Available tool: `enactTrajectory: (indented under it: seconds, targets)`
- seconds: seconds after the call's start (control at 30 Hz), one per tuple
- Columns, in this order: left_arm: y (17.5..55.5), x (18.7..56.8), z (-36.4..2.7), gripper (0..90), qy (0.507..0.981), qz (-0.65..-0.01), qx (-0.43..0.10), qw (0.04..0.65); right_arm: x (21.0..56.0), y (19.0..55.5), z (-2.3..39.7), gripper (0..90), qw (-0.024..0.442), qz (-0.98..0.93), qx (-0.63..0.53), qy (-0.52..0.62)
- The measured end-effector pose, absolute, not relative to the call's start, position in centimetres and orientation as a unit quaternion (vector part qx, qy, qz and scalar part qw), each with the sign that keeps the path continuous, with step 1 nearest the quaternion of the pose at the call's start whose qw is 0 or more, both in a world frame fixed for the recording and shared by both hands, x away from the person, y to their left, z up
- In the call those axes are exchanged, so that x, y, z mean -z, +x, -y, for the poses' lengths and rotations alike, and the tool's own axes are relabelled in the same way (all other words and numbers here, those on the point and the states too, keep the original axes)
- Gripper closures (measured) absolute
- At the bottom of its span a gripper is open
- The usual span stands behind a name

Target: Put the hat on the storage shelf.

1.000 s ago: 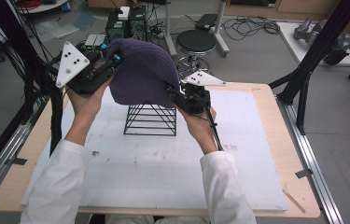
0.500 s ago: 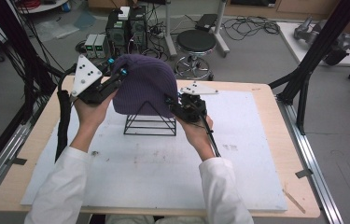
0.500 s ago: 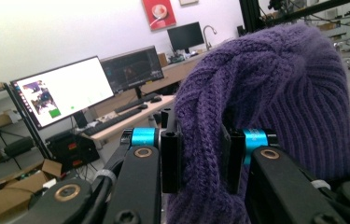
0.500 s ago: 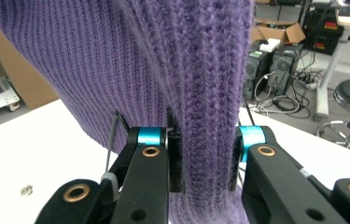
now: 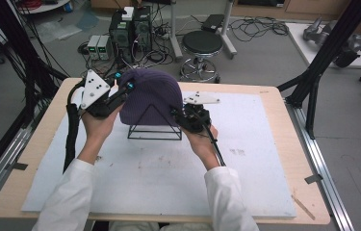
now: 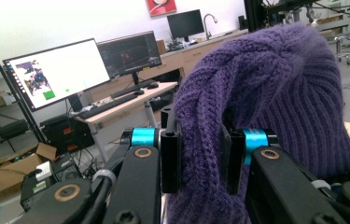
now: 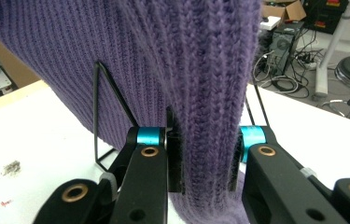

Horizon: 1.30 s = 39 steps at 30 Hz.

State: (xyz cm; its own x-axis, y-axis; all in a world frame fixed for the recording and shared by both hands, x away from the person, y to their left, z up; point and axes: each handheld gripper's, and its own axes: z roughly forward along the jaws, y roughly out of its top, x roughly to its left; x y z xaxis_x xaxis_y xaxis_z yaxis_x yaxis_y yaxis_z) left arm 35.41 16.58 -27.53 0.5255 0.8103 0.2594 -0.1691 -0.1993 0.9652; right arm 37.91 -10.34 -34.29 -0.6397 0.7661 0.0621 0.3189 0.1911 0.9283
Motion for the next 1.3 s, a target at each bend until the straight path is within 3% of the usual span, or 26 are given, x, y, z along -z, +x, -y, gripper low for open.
enactTrajectory:
  seconds: [0.6,0.87,1.17,1.27,1.3]
  targets:
    - [35.6,30.8,-16.1,74.7,0.665,-0.264,-0.403,0.570,37.1,38.4,10.2,77.7,0.202,-0.753,-0.487,0.393]
    - [35.9,32.1,-15.5,74.6,0.691,-0.279,-0.399,0.534,39.4,38.9,9.7,76.0,0.187,-0.767,-0.457,0.411]
    - [36.1,32.5,-15.6,74.1,0.694,-0.282,-0.393,0.533,39.7,39.0,9.7,73.9,0.190,-0.766,-0.450,0.419]
    - [36.1,32.5,-15.6,72.8,0.692,-0.283,-0.394,0.535,39.7,39.0,9.8,68.8,0.191,-0.764,-0.450,0.420]
    - [36.0,32.5,-15.7,68.3,0.689,-0.287,-0.394,0.536,39.5,39.0,9.9,58.7,0.202,-0.760,-0.448,0.425]
